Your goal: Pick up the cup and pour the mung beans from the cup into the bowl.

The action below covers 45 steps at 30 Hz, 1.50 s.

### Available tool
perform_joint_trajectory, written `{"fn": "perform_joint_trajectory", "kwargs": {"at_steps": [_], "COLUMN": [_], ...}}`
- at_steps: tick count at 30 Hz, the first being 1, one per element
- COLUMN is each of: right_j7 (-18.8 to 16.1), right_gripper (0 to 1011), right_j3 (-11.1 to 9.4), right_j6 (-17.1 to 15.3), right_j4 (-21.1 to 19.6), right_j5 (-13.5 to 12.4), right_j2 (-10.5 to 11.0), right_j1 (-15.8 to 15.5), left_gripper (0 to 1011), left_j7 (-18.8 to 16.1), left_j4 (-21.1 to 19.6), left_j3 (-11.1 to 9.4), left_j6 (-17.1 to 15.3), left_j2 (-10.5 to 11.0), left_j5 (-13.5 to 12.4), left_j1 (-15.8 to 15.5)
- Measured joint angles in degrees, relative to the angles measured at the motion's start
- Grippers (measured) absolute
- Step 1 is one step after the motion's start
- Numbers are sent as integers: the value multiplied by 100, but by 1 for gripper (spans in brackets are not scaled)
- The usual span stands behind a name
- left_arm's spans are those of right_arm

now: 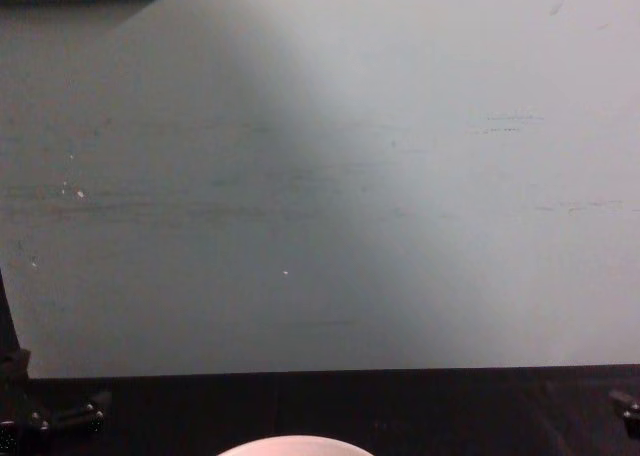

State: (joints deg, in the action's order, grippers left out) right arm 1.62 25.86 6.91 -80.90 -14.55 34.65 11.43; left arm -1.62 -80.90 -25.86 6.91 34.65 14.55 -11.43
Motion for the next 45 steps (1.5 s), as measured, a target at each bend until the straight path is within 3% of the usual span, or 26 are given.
{"fn": "perform_joint_trajectory", "kwargs": {"at_steps": [39,45], "right_j7": [0,-6], "right_gripper": [1004,1004], "right_j3": [0,-144], "right_j6": [0,19], "right_j4": [0,-297], "right_j5": [0,49], "right_j2": [0,175], "right_j1": [0,-405], "left_gripper": [1000,1000], "left_j7": [0,0], "left_j4": [0,0], "left_j3": [0,0], "left_j6": [0,0], "left_j2": [0,0], "left_j5": [0,0], "left_j1": [0,0]}}
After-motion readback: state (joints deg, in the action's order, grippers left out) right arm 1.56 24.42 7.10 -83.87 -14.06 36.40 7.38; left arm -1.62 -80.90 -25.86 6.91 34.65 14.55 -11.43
